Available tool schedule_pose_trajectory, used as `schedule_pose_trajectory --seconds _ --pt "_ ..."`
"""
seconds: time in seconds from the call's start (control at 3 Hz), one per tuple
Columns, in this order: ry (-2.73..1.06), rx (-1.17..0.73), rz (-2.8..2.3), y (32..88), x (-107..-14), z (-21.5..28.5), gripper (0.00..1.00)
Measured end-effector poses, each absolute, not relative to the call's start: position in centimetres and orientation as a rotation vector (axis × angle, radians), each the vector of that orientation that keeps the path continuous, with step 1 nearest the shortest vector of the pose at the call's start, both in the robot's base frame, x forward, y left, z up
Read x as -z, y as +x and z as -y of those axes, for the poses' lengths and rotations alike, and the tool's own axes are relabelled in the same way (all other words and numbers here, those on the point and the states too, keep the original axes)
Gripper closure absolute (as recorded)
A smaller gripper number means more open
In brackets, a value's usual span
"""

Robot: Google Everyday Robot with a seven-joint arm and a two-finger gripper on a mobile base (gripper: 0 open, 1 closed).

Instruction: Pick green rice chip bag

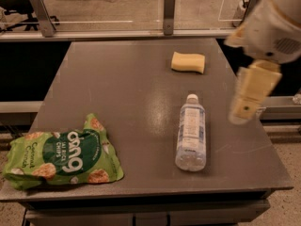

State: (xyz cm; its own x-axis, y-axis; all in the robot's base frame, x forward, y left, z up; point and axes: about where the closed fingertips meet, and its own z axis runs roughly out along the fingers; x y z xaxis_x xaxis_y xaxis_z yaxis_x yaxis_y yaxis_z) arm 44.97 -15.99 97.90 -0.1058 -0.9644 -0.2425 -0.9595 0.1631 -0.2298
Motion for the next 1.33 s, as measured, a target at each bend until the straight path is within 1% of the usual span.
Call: schedule_pose_trajectory --seconds 0.33,0.67,1.0,1.33 --pt "-2.034 -0.102 -1.917 45.9 -97.8 5.1 0.0" --pt "-2.231 -0.119 -1.744 45.5 -96.9 -6.8 0.0" --pt "-2.229 -0.12 -1.723 45.3 -97.3 -7.2 0.0" --pt "-2.228 -0.281 -1.711 45.6 -93.9 -9.7 0.0"
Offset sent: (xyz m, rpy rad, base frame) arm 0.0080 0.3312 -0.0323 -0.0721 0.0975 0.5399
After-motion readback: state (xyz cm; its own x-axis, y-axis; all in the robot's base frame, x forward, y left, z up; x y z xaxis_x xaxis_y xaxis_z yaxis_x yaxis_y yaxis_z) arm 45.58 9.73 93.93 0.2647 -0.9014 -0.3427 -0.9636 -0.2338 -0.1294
